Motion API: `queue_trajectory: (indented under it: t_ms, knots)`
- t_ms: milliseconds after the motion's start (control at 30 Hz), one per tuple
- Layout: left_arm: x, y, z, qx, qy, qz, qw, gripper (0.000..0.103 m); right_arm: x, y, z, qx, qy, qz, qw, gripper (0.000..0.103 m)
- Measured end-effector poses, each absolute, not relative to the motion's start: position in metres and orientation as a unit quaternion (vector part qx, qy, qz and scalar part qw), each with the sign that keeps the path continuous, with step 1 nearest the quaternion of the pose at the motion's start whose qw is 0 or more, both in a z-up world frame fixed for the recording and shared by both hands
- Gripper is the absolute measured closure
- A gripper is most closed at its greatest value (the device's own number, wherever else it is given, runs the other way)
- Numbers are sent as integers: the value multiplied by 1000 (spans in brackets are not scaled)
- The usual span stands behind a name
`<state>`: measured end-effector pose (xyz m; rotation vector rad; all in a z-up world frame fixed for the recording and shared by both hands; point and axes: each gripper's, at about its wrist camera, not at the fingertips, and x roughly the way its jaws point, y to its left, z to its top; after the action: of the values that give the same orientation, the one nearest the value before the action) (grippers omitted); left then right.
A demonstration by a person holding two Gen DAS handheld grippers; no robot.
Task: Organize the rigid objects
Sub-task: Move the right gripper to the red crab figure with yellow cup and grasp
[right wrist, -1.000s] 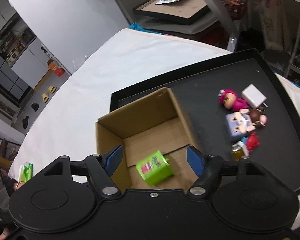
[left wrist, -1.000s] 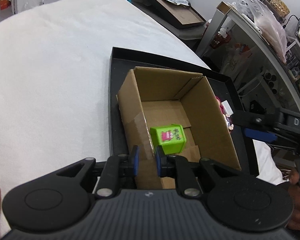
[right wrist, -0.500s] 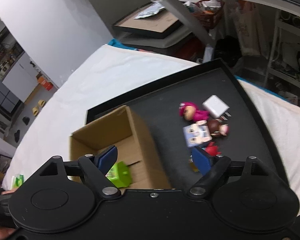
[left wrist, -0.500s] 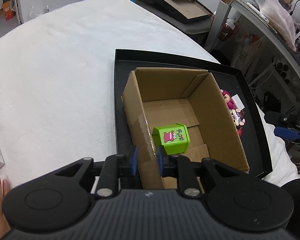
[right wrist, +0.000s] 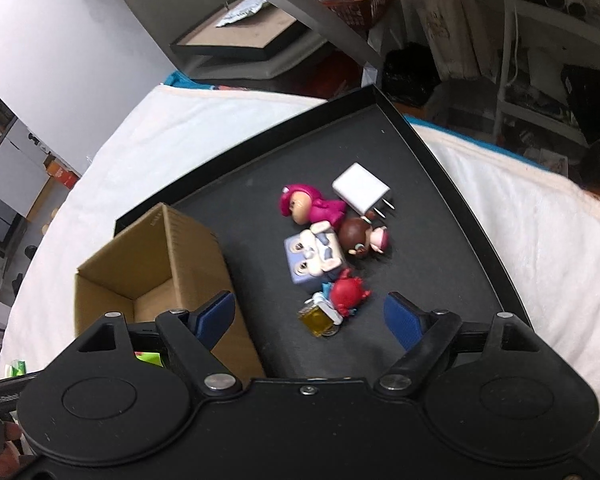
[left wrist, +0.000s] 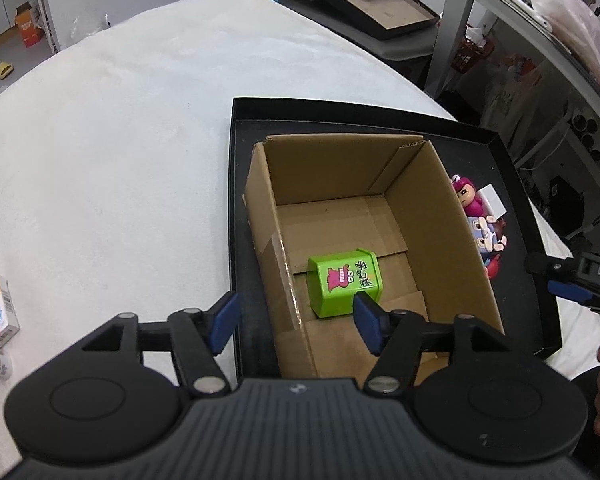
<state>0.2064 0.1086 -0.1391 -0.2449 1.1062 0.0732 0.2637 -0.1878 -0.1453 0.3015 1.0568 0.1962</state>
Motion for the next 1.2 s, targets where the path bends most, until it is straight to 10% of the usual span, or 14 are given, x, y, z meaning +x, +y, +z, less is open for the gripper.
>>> queue_trajectory:
  t_ms: [767, 1000, 1200]
  knots:
    - [211, 107, -149, -133, 507, 64, 849, 29, 272, -176, -211, 82, 485, 142, 859, 14]
    - [210, 102, -147, -121, 496, 66, 857, 29, 276, -178, -216, 86, 490, 148, 855, 56]
    - [207, 102, -148, -116, 497, 63, 858, 29, 271, -178, -210, 84, 488, 140, 858, 60]
